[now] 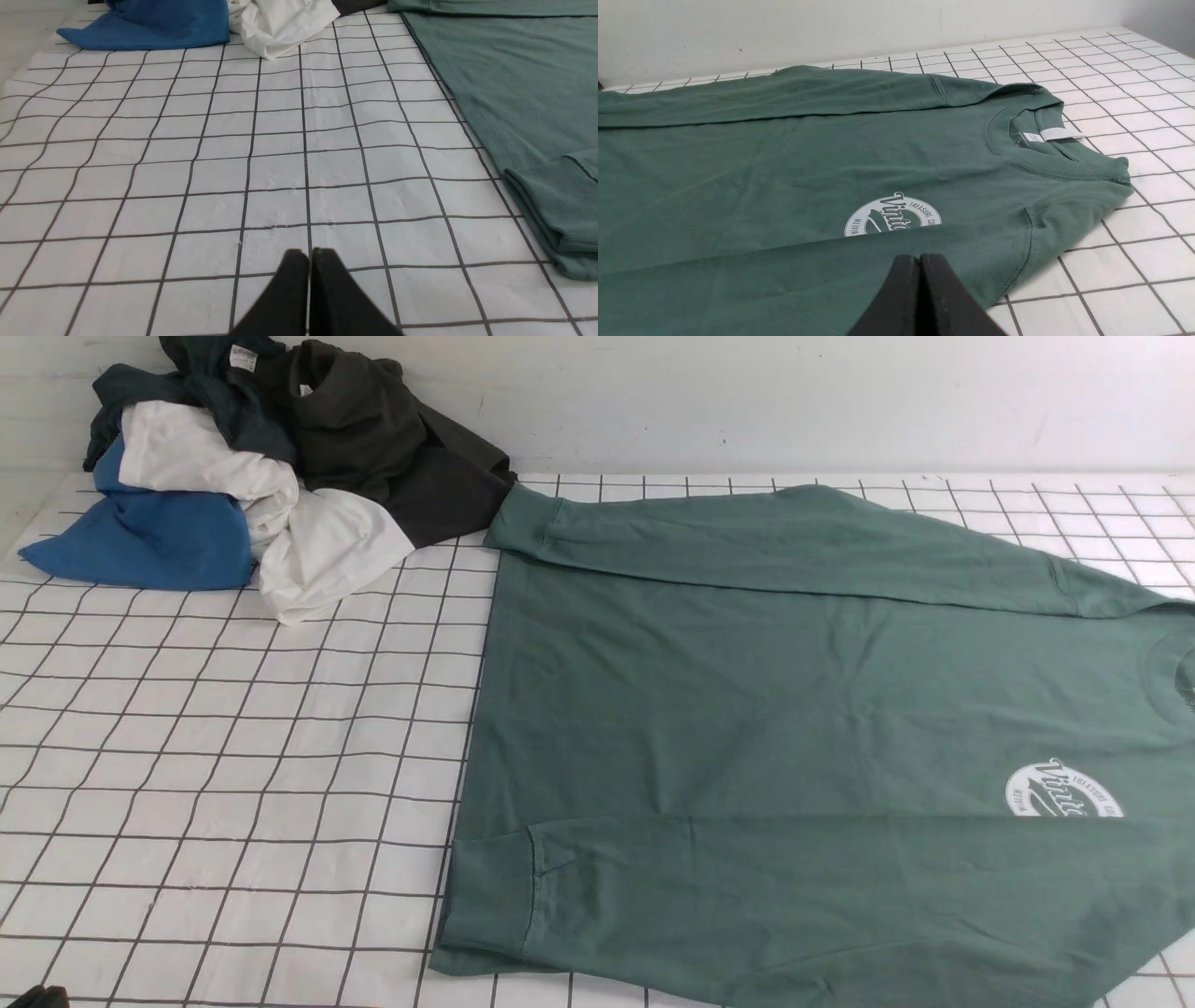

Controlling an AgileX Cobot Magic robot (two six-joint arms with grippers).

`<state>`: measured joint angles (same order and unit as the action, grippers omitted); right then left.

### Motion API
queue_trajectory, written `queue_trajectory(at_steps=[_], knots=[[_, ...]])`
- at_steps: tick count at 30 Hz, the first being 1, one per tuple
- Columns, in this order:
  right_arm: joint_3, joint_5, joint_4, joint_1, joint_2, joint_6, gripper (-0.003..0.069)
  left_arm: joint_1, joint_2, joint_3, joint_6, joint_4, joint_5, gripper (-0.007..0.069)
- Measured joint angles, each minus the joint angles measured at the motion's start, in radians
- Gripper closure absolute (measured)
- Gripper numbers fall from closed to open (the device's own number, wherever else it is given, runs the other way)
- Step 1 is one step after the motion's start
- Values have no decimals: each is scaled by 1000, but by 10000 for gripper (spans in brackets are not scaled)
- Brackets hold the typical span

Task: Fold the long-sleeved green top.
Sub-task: Use the left arm to clamp the cuff closest to it

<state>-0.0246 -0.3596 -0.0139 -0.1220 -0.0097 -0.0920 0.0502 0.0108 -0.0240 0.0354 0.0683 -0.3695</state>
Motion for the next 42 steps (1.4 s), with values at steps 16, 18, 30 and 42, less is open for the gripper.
queue_trajectory(at_steps=[16,18,30,42], knots=[[0,0,0,0,0,0,669,0,0,0,0,0,0,631],[0,0,0,0,0,0,669,0,0,0,6,-8,2,631],[-1,30,-26,0,0,0,669,0,0,-5,9,-25,186,631],[-2,789,-30,0,0,-154,669,0,0,-5,-94,-26,771,631]])
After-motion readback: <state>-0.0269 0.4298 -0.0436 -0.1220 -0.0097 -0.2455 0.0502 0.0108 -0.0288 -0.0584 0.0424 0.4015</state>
